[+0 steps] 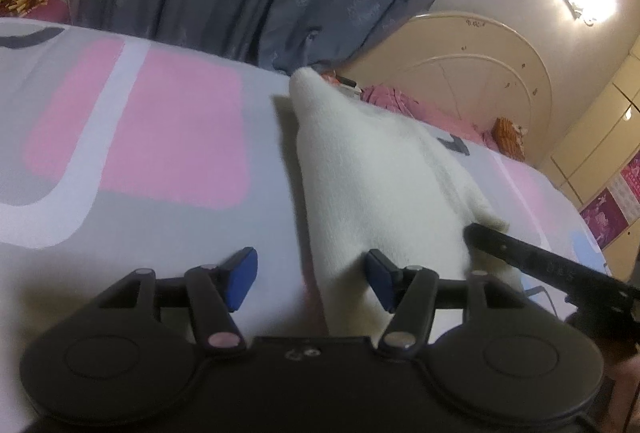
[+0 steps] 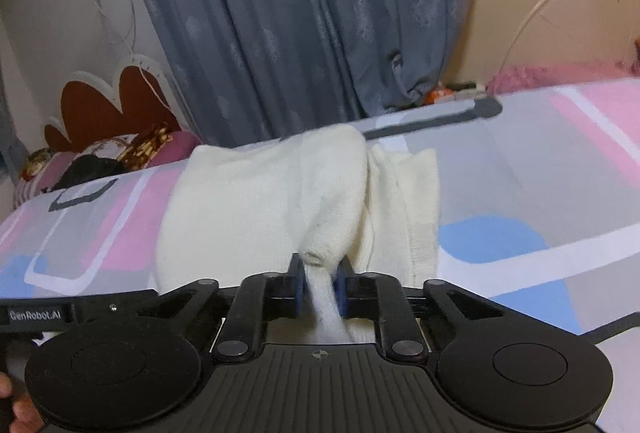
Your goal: Fold small clothes
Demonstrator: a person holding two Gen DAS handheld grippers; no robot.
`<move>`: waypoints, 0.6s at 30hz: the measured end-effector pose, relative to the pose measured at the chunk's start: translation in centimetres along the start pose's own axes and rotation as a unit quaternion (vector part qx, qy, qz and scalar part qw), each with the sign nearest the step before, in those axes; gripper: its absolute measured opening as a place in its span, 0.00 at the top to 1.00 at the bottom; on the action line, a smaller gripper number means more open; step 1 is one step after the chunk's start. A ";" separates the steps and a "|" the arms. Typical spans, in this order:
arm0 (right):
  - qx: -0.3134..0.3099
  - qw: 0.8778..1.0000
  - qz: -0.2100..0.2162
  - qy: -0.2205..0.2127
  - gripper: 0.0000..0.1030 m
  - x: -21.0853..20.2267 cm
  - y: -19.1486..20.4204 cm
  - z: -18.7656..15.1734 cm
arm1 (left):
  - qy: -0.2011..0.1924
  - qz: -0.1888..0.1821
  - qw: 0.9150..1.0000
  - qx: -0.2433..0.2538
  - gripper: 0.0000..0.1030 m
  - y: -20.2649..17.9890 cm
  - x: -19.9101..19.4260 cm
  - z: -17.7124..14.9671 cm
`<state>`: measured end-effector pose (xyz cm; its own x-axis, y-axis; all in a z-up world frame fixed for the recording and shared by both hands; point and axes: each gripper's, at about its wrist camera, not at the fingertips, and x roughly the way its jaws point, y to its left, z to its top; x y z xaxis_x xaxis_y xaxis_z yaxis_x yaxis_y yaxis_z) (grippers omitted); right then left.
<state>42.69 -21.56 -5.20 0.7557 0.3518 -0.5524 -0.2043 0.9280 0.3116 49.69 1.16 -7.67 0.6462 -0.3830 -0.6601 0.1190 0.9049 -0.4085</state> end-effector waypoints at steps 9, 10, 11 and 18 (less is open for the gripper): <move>0.024 0.998 -0.023 -0.046 0.91 -3.9 -1.6 -1.6 | 0.019 0.002 0.997 0.070 0.41 -4.1 1.5 0.1; 0.034 0.998 -0.023 -0.043 0.91 -3.7 -2.1 -1.9 | 0.025 0.006 0.997 0.076 0.39 -4.3 2.0 -0.1; 0.043 0.998 -0.026 -0.034 0.91 -3.1 -2.6 -2.2 | 0.032 0.005 0.997 0.075 0.38 -4.3 2.5 -0.3; 0.060 0.997 -0.030 -0.036 0.92 -4.1 -2.8 -2.6 | 0.028 0.017 0.994 0.107 0.34 -4.8 2.0 -0.5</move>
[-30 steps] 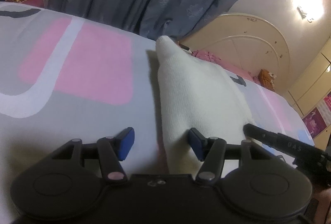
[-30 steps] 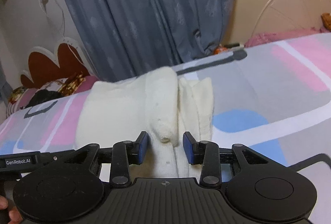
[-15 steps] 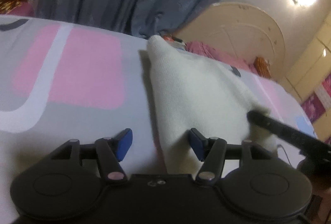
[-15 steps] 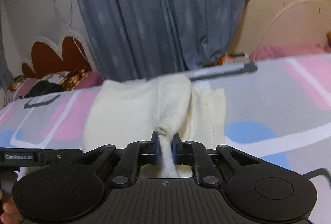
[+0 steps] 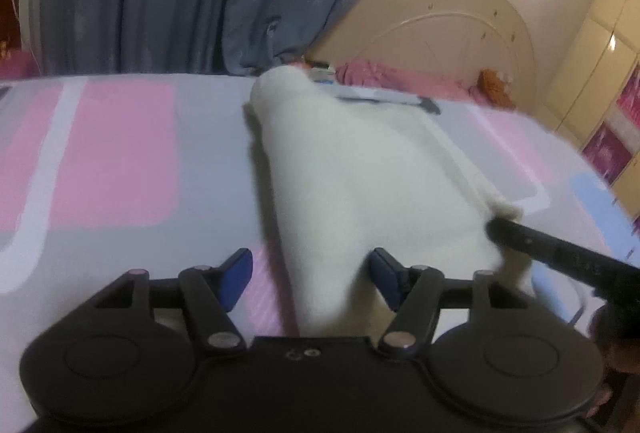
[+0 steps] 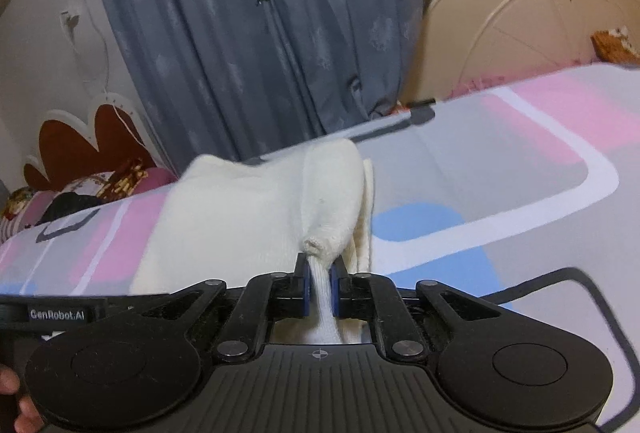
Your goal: Fold small clothes
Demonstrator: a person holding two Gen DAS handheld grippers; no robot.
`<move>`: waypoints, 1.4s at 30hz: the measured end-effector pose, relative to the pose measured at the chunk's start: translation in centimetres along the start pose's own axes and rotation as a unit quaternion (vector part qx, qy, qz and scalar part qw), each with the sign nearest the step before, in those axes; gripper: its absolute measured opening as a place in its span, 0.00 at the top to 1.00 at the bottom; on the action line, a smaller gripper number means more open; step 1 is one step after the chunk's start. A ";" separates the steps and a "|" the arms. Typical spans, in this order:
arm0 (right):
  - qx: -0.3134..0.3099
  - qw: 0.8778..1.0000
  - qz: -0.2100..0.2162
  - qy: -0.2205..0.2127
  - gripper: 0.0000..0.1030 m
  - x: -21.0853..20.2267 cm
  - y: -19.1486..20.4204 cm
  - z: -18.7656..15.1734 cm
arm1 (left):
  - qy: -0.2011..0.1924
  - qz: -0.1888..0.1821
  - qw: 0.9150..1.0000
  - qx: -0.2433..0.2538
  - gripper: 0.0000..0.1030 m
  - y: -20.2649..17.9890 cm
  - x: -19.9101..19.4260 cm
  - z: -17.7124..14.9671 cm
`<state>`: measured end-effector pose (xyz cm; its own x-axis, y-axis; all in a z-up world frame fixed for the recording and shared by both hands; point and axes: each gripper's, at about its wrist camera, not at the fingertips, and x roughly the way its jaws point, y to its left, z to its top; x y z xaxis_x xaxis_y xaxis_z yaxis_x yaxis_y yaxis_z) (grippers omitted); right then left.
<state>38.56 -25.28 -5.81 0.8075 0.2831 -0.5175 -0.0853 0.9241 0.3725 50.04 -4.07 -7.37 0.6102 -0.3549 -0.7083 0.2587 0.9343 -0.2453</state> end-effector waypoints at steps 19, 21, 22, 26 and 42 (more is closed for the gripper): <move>0.057 0.998 0.030 0.027 0.62 6.1 -2.8 4.9 | -0.032 -0.037 0.993 -0.103 0.32 5.2 3.0 3.8; 0.074 0.996 0.048 0.031 0.66 6.0 -3.2 4.6 | -0.031 -0.037 0.994 -0.100 0.30 5.3 3.4 3.7; 0.075 0.995 0.057 0.033 0.77 5.8 -3.3 4.4 | -0.032 -0.037 0.994 -0.099 0.29 5.2 3.4 3.7; 0.037 0.998 0.050 -0.010 0.94 3.4 -2.8 4.1 | -0.042 -0.037 0.996 -0.075 0.36 4.1 2.9 3.8; -0.065 0.997 0.035 -0.006 0.92 -1.9 0.2 1.4 | -0.037 0.011 0.997 0.067 0.36 -2.0 0.8 -0.4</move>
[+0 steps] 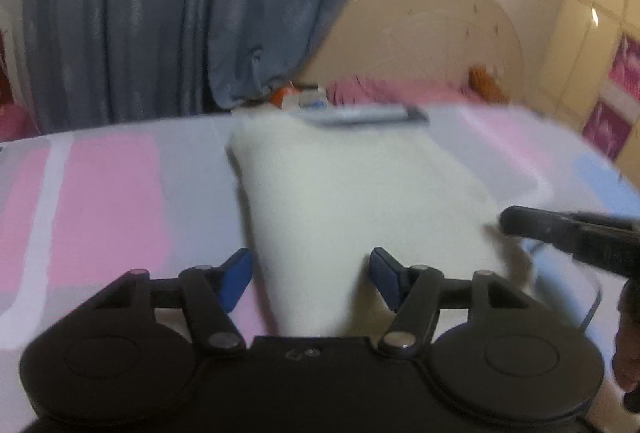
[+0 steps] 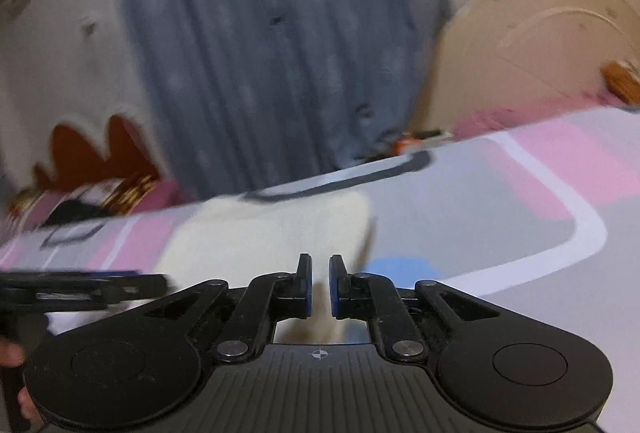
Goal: Fold small clothes
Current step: 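Open the right gripper and withdraw from the folded sweater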
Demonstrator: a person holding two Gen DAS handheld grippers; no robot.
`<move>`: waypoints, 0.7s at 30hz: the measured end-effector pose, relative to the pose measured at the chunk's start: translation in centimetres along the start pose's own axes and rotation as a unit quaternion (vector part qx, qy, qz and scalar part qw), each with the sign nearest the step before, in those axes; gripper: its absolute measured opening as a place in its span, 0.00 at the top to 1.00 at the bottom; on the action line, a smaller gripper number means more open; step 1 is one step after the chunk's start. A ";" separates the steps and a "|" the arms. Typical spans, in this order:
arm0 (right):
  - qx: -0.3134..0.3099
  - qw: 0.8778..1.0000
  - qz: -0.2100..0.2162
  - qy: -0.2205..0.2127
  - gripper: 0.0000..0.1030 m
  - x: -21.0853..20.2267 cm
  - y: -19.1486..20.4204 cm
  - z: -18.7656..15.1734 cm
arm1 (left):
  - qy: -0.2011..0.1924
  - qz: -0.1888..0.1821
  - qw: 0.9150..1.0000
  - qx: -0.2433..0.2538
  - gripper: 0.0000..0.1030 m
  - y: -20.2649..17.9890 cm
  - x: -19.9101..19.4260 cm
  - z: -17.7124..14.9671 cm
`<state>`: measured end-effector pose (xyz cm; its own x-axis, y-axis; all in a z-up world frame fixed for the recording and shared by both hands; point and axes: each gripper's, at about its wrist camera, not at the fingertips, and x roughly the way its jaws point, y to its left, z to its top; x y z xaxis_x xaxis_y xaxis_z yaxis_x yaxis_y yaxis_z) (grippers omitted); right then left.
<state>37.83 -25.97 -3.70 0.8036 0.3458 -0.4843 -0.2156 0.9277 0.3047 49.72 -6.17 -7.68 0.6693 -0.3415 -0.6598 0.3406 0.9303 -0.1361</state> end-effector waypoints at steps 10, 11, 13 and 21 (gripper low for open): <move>-0.009 0.998 -0.051 0.021 0.81 -3.1 0.9 -3.1 | 0.002 0.011 0.999 -0.043 0.30 0.9 -4.1 -3.5; 0.005 0.999 -0.042 0.025 0.71 -3.8 0.8 -3.5 | 0.002 0.011 0.999 -0.052 0.30 0.9 -4.6 -4.2; 0.024 0.999 -0.034 0.029 0.64 -5.1 0.5 -4.3 | 0.003 0.012 0.998 -0.065 0.30 1.0 -5.2 -5.1; 0.025 0.997 0.007 0.071 0.82 -5.5 2.2 -6.0 | 0.007 0.046 0.997 -0.055 0.28 1.0 -6.3 -7.1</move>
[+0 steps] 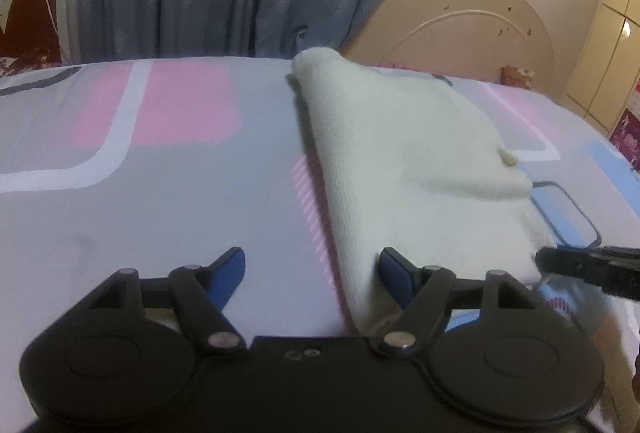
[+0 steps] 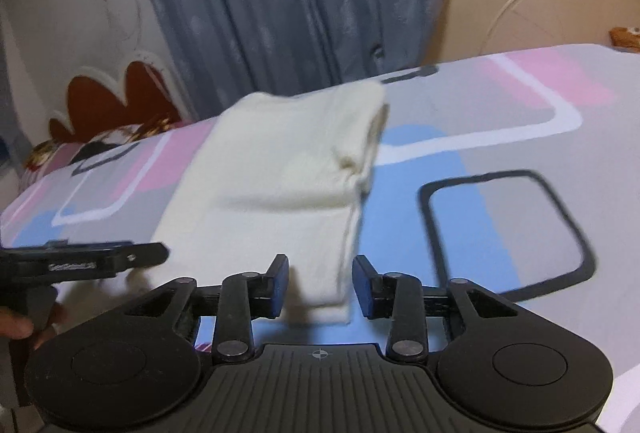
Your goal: Fold small clothes
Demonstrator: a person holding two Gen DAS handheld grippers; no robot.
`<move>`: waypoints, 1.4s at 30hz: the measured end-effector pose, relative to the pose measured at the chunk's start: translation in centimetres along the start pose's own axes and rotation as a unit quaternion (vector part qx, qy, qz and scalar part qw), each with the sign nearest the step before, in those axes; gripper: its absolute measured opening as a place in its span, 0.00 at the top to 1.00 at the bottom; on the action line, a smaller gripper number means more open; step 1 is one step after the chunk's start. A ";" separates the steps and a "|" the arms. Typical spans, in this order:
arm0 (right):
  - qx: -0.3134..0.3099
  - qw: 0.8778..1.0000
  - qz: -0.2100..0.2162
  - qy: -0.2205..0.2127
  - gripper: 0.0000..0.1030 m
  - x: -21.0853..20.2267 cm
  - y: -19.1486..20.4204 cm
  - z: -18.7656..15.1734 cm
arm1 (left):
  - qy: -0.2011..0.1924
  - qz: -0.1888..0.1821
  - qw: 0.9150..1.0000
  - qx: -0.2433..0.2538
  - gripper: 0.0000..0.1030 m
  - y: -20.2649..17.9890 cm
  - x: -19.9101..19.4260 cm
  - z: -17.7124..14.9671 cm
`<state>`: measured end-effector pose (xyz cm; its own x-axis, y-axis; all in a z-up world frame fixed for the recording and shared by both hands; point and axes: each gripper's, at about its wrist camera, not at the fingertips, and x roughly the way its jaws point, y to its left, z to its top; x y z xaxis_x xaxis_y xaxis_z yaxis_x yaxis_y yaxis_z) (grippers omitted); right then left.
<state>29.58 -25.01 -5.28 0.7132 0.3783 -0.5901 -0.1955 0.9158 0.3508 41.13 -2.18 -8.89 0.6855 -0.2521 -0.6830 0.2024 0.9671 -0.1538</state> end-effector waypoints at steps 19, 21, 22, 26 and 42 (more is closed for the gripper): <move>-0.027 0.999 -0.024 -0.015 0.95 -1.4 2.2 -0.7 | 0.001 -0.018 1.000 0.002 0.34 -1.7 -1.8 -0.9; -0.029 1.000 -0.008 -0.002 0.95 -1.5 2.2 -1.4 | -0.008 -0.011 1.000 -0.015 0.34 -0.8 -2.3 -1.2; -0.025 1.000 0.002 0.004 0.95 -1.3 2.3 -1.6 | -0.010 -0.010 1.000 -0.025 0.34 -0.2 -2.3 -1.3; -0.021 1.000 0.000 0.016 0.95 0.1 2.1 -2.0 | 0.006 -0.003 0.999 -0.032 0.32 -0.2 -1.6 -1.2; -0.015 0.999 -0.035 -0.021 0.95 0.0 0.6 1.5 | -0.017 -0.020 1.000 0.013 0.31 -1.7 -1.0 3.5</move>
<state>30.48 -24.61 -4.00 0.7534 0.3087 -0.5806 -0.1649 0.9434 0.2876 42.53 -3.66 -5.40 0.6998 -0.2924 -0.6517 0.2489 0.9550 -0.1611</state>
